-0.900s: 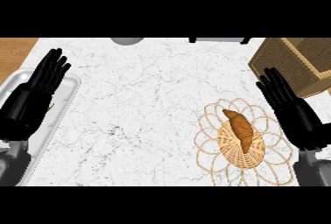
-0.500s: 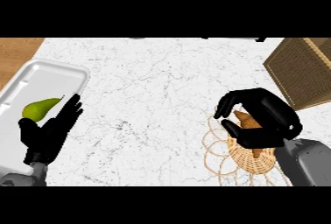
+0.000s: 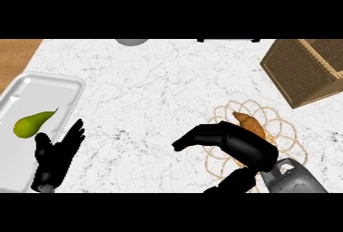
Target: Pick the croissant from the placemat and place it in the basket
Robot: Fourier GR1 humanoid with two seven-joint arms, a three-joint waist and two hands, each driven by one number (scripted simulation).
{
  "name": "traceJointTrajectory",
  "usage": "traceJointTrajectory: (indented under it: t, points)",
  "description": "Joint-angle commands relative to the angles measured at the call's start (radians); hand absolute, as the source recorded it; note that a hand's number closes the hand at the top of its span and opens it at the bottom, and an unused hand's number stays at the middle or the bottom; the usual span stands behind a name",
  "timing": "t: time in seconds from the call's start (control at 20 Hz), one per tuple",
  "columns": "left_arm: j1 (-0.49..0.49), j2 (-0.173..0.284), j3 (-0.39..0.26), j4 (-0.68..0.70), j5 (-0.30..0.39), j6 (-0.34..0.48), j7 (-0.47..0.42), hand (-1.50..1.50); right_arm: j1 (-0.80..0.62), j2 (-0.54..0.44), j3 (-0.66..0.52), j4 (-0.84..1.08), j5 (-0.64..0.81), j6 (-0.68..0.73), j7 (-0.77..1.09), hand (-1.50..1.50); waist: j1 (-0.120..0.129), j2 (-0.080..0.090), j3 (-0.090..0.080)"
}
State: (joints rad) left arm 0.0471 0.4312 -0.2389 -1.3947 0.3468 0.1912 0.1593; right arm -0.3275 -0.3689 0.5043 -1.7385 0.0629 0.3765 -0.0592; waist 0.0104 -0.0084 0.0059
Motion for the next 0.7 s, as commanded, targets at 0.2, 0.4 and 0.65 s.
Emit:
traceJointTrajectory:
  t: [0.2,0.4,0.65]
  points:
    - [0.054,-0.015,-0.012,0.037,-0.009,0.014,0.024,0.00,-0.246,-0.213,-0.078,-0.099,0.316,0.003,0.174,-1.50,-0.013,0.000,-0.009]
    - [0.005,-0.025,-0.005,0.071,-0.017,0.015,0.039,0.00,-0.383,-0.331,-0.150,-0.142,0.239,0.209,0.242,-1.50,-0.023,0.004,-0.009]
    - [0.028,-0.031,-0.019,0.026,-0.036,0.036,0.058,0.00,-0.534,-0.443,-0.205,-0.108,0.087,0.486,0.319,-1.50,-0.016,0.003,-0.010]
